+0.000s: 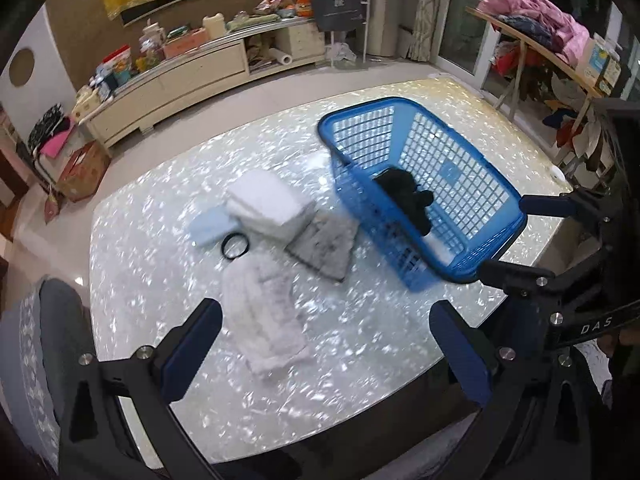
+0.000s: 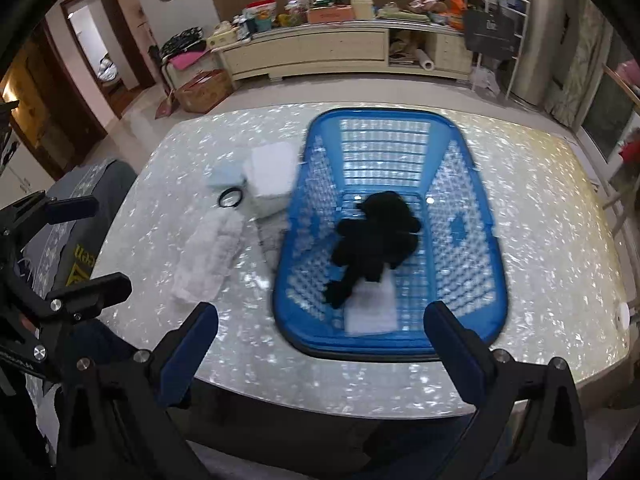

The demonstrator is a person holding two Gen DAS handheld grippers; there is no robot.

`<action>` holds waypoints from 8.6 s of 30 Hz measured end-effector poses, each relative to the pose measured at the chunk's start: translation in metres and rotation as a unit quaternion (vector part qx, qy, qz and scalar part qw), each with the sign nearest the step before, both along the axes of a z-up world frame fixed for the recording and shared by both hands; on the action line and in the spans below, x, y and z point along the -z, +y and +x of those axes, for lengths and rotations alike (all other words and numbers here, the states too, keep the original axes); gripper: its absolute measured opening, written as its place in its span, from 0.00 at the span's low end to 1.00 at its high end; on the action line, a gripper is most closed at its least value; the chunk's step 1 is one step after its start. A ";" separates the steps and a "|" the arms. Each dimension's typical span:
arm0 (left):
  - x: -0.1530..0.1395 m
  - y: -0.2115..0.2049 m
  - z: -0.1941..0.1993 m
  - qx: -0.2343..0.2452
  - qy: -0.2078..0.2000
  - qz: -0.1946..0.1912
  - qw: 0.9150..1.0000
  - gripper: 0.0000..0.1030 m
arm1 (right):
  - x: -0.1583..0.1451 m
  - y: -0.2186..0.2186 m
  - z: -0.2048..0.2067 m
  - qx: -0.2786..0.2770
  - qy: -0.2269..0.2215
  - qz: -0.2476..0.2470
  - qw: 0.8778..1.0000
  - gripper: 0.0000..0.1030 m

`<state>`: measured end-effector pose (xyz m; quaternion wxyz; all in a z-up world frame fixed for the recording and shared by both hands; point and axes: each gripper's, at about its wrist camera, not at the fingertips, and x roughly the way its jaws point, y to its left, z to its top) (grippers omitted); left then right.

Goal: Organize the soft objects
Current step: 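Move the right gripper to the white quilted cloth and grasp its end, then lift the quilted cloth over the basket with the right gripper while the left grasps the ring, then lower the white quilted cloth into the basket and open the right gripper, then carry the black ring over the blue basket and release it with the left gripper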

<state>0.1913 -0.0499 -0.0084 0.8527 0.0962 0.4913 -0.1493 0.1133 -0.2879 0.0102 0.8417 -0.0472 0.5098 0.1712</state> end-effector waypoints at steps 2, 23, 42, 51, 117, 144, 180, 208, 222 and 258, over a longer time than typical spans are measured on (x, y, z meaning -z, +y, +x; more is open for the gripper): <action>0.003 0.015 -0.005 -0.008 0.001 -0.008 1.000 1.00 | 0.004 0.014 0.001 -0.006 0.005 -0.004 1.000 1.00; 0.062 0.141 -0.022 -0.100 0.037 -0.021 0.994 1.00 | 0.072 0.130 0.030 -0.107 0.104 -0.002 0.989 1.00; 0.137 0.195 0.005 -0.146 0.067 -0.002 0.987 1.00 | 0.159 0.181 0.080 -0.088 0.178 -0.056 0.978 1.00; 0.155 0.201 0.017 -0.137 0.072 0.006 0.988 1.00 | 0.183 0.201 0.098 -0.085 0.188 -0.070 0.976 0.76; 0.138 0.155 0.119 -0.188 0.116 -0.057 0.974 1.00 | 0.067 -0.030 0.081 0.015 0.066 -0.007 0.998 0.20; 0.211 0.126 0.192 -0.242 0.157 0.002 0.957 0.44 | 0.067 -0.032 0.104 -0.004 0.067 0.016 0.998 0.21; 0.090 0.052 0.062 -0.105 0.088 -0.070 0.988 0.03 | 0.042 -0.035 0.075 -0.018 0.058 -0.062 0.996 0.99; 0.024 -0.075 0.048 0.045 0.054 -0.061 0.996 0.03 | 0.048 -0.105 0.033 0.058 0.030 -0.052 0.997 1.00; 0.047 -0.131 0.081 0.094 0.077 -0.025 0.992 0.03 | 0.069 -0.121 0.043 0.067 0.037 -0.049 0.996 1.00; 0.131 -0.187 0.145 0.130 0.129 0.048 0.982 0.20 | 0.089 -0.134 0.063 0.064 0.058 -0.007 0.996 1.00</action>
